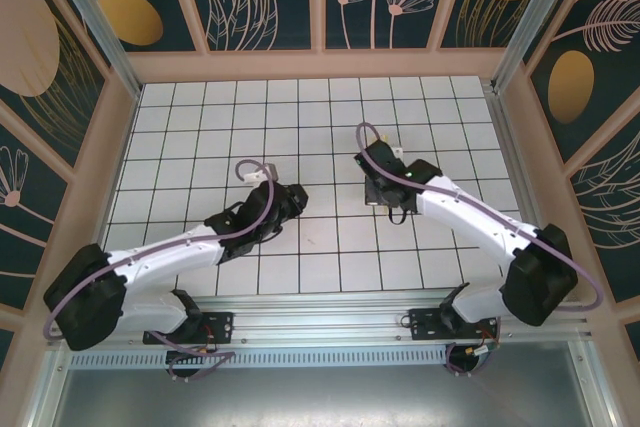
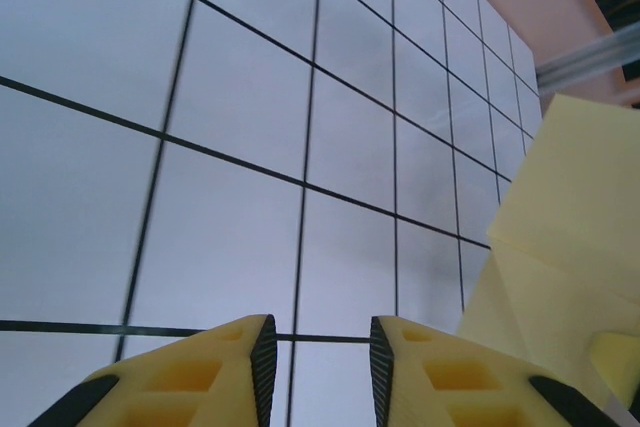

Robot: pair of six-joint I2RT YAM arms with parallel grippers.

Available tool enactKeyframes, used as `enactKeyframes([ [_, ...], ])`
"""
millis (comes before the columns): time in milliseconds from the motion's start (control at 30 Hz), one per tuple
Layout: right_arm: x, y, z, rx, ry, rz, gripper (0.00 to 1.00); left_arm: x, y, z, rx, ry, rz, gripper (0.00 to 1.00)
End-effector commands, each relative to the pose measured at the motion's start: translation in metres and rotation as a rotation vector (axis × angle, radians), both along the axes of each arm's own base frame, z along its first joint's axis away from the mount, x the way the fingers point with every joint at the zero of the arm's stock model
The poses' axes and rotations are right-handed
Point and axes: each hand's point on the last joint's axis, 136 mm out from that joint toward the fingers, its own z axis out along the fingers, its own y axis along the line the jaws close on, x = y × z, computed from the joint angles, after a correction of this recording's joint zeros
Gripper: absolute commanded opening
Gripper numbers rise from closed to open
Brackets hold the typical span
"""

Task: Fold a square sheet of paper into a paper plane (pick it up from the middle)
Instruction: Turn over the paper at the center of the table.

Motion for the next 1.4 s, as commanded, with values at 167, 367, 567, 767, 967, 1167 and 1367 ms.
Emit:
enactKeyframes([
  [167, -0.019, 0.005, -0.056, -0.458, 0.147, 0.053, 0.02, -0.014, 0.090, 0.006, -0.004, -0.073, 0.323, 0.30],
  [367, -0.032, 0.079, -0.119, -0.332, 0.284, 0.153, 0.10, -0.024, 0.113, 0.015, -0.010, -0.105, 0.368, 0.29],
  [567, -0.043, 0.130, -0.149, -0.104, 0.370, 0.211, 0.32, -0.027, 0.110, 0.015, -0.003, -0.099, 0.334, 0.29],
  [767, -0.041, 0.152, -0.119, 0.200, 0.333, 0.250, 0.42, -0.026, 0.096, 0.015, -0.007, -0.097, 0.268, 0.30],
  [967, -0.031, 0.144, -0.051, 0.451, 0.192, 0.276, 0.54, -0.019, 0.060, 0.013, -0.013, -0.080, 0.133, 0.31],
  [1167, -0.024, 0.105, -0.034, 0.695, 0.140, 0.248, 0.29, -0.009, 0.015, 0.008, -0.014, -0.038, -0.013, 0.29],
  [1367, -0.022, 0.079, -0.057, 0.889, 0.212, 0.227, 0.12, -0.006, -0.025, -0.008, -0.043, 0.020, -0.149, 0.29],
])
